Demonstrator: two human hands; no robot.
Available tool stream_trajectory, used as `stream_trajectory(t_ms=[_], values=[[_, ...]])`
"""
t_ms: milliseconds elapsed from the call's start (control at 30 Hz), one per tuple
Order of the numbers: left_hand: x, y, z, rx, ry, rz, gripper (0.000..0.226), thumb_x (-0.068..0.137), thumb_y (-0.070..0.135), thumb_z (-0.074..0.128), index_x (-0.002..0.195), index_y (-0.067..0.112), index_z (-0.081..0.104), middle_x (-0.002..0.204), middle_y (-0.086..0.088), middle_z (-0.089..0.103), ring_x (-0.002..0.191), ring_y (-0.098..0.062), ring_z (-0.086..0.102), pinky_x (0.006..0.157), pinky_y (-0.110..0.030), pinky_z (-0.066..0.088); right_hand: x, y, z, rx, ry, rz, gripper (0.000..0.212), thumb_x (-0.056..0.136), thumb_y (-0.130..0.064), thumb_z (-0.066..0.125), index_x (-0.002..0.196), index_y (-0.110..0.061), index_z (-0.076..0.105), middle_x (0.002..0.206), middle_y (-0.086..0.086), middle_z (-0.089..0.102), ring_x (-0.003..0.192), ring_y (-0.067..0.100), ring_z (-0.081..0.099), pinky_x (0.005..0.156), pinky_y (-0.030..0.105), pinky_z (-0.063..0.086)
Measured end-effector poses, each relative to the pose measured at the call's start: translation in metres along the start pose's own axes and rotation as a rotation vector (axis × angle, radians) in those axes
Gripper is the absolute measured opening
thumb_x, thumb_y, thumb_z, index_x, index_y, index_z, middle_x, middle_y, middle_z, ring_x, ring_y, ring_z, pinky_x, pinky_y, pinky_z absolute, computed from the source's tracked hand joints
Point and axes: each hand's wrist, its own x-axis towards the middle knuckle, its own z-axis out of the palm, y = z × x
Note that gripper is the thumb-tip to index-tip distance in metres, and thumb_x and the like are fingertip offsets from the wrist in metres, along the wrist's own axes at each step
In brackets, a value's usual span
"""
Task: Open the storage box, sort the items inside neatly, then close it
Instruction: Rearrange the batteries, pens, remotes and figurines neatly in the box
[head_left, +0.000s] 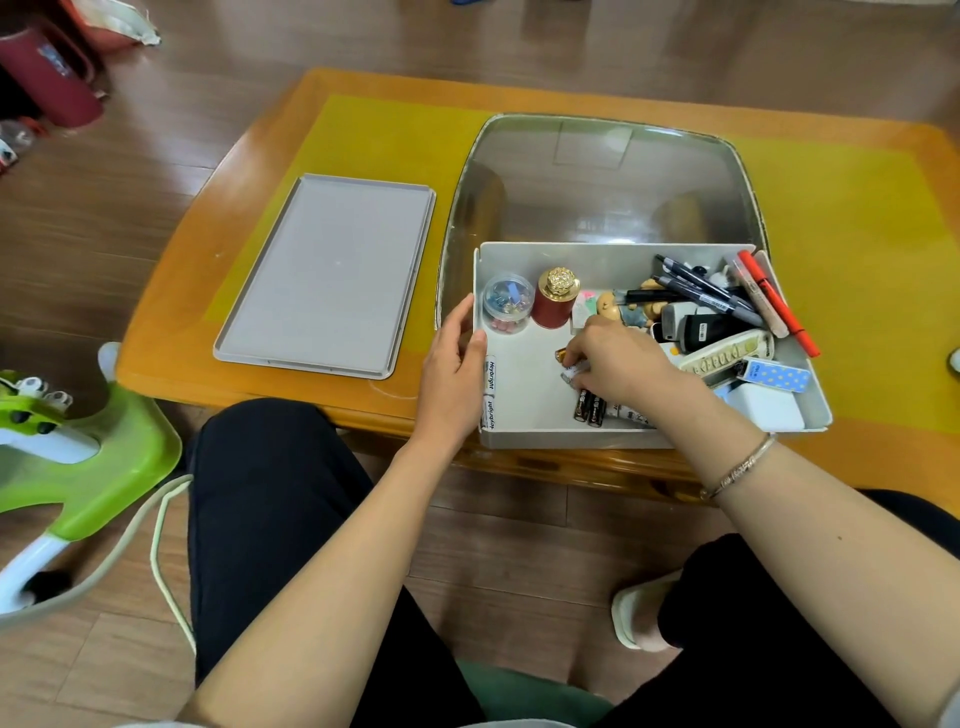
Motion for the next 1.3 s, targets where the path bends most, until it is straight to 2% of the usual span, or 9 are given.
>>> stream_trajectory(t_ms=[233,400,467,600,700,800,933,1200,1300], values=[[-0.001,0.001,0.0,-0.003,-0.005,0.008,0.043,0.102,0.026,0.042,0.145,0.029,0.036,0.144,0.003,0.046,0.129,-0.014,0.046,0.099,-0.045,0.048,0.002,-0.003,0.0,-0.033,0.094,-0.108,0.016,0.088,-0.024,0.062,0.102,-0.016,0.064,0.106,0.005,0.059,0.095,0.028,0.057,0.066,0.032,0.039],[0.0,0.0,0.0,-0.016,0.003,0.022,0.042,0.102,0.024,0.042,0.144,0.028,0.037,0.142,0.002,0.048,0.123,-0.01,0.05,0.092,-0.031,0.053,-0.002,-0.016,0.001,0.293,0.216,-0.148,0.021,0.087,-0.026,0.066,0.103,-0.015,0.057,0.086,0.001,0.063,0.079,0.02,0.058,0.069,0.033,0.047],[0.0,0.0,0.0,-0.021,0.004,0.03,0.042,0.102,0.023,0.042,0.144,0.027,0.037,0.141,0.002,0.048,0.121,-0.009,0.051,0.087,-0.024,0.054,-0.001,-0.026,0.001,0.469,0.157,-0.099,0.023,0.084,-0.024,0.07,0.104,-0.019,0.061,0.073,-0.006,0.061,0.07,0.01,0.057,0.065,0.026,0.045],[0.0,0.001,-0.001,-0.007,0.005,0.032,0.043,0.102,0.022,0.042,0.144,0.026,0.037,0.144,0.002,0.046,0.128,-0.013,0.046,0.1,-0.041,0.048,0.003,-0.038,0.01,0.542,-0.11,0.015,0.013,0.08,-0.025,0.074,0.086,-0.016,0.065,0.06,-0.003,0.067,0.052,0.008,0.062,0.052,0.02,0.048],[0.0,0.001,0.0,-0.005,0.011,0.029,0.043,0.102,0.023,0.042,0.144,0.026,0.038,0.144,0.002,0.045,0.128,-0.013,0.046,0.099,-0.042,0.049,0.002,-0.043,0.019,0.642,-0.203,0.08,0.013,0.081,-0.021,0.073,0.082,-0.013,0.063,0.06,0.006,0.07,0.049,0.013,0.067,0.052,0.023,0.055],[0.0,0.001,0.0,-0.009,0.015,0.029,0.042,0.102,0.022,0.042,0.144,0.026,0.038,0.144,0.001,0.045,0.13,-0.014,0.045,0.101,-0.044,0.047,0.006,-0.046,0.024,0.639,-0.146,0.115,0.014,0.083,-0.021,0.07,0.087,-0.013,0.06,0.061,0.006,0.071,0.05,0.014,0.067,0.058,0.025,0.055],[-0.001,0.002,0.0,-0.011,0.022,0.041,0.043,0.102,0.021,0.042,0.144,0.025,0.038,0.145,0.001,0.045,0.131,-0.012,0.044,0.103,-0.041,0.046,0.016,-0.055,0.024,0.8,-0.126,0.168,0.012,0.087,-0.016,0.065,0.089,-0.012,0.054,0.059,0.008,0.069,0.048,0.019,0.067,0.05,0.026,0.056],[-0.001,0.001,0.001,-0.013,0.029,0.042,0.043,0.102,0.021,0.042,0.144,0.026,0.038,0.145,0.004,0.044,0.131,-0.009,0.041,0.105,-0.031,0.043,0.029,-0.064,0.026,0.797,-0.106,0.219,0.016,0.082,-0.008,0.064,0.069,-0.007,0.053,0.062,0.019,0.067,0.042,0.022,0.064,0.045,0.032,0.057],[-0.001,0.001,0.001,-0.015,0.026,0.043,0.042,0.102,0.021,0.042,0.144,0.026,0.038,0.144,0.004,0.046,0.129,-0.009,0.044,0.104,-0.035,0.045,0.027,-0.056,0.025,0.778,-0.08,0.232,0.012,0.081,-0.006,0.065,0.088,-0.008,0.055,0.073,0.017,0.067,0.042,0.021,0.064,0.04,0.029,0.053]])
